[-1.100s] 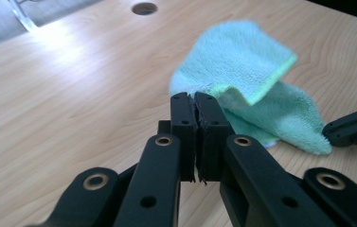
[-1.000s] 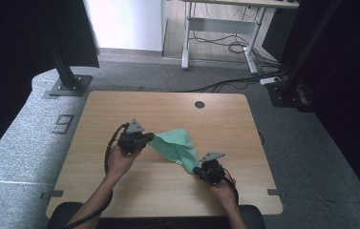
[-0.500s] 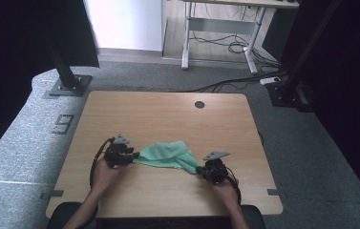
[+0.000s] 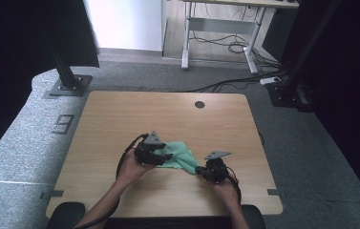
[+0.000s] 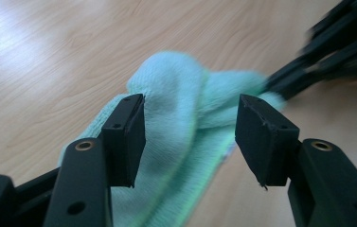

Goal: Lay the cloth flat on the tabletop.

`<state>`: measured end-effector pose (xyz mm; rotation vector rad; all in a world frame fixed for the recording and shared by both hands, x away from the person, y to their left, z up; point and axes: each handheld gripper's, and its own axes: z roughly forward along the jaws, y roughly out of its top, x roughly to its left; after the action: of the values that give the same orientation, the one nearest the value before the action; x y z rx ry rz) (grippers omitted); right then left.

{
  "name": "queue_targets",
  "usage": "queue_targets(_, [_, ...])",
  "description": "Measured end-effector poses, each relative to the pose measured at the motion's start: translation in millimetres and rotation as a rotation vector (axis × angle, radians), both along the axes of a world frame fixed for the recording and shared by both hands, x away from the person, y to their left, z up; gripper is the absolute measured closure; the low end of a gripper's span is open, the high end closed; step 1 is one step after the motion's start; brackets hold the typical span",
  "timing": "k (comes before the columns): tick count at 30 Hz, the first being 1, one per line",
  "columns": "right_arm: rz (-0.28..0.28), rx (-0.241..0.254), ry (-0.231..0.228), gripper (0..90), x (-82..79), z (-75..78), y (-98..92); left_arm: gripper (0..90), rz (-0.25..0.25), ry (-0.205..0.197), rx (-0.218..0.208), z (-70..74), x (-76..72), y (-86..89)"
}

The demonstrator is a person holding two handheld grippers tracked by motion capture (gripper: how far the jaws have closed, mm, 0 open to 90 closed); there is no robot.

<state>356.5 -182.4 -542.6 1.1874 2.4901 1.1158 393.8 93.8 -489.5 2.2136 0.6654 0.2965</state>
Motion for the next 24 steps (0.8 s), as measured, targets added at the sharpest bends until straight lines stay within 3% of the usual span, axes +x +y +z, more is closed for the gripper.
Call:
queue_targets(3, [0.002,-0.003,-0.001,86.1,-0.1,0.2,-0.1,43.6,0.008,0.009,0.065,-14.1,6.8,-7.8])
queue_targets(7, [0.004,-0.012,-0.007,86.1,-0.6,0.5,0.4,48.5,0.007,-0.011,0.168,-30.5,10.1,-13.2])
queue_targets(9, [0.004,-0.014,-0.008,86.1,-0.7,0.6,0.6,54.9,0.015,-0.017,0.211,-37.0,11.6,-14.8])
queue_targets(11, [0.005,-0.015,-0.009,86.1,-0.9,0.7,0.8,66.2,0.023,-0.016,0.227,-40.6,13.4,-14.1])
queue_targets(14, [0.005,-0.022,-0.016,86.1,-1.2,1.3,0.3,81.9,0.031,0.012,0.166,-33.4,15.2,-8.5])
queue_targets(19, [-0.014,-0.010,-0.034,85.3,-0.6,3.7,-4.5,84.2,0.042,0.029,0.051,-7.1,20.2,1.9])
queue_targets(22, [-0.033,-0.005,-0.049,85.2,-0.5,5.7,-8.9,83.8,0.056,0.050,-0.048,10.5,26.8,14.3])
queue_targets(24, [-0.046,0.002,-0.053,85.2,-0.2,6.7,-11.8,83.8,0.084,0.041,-0.065,18.8,31.9,22.4])
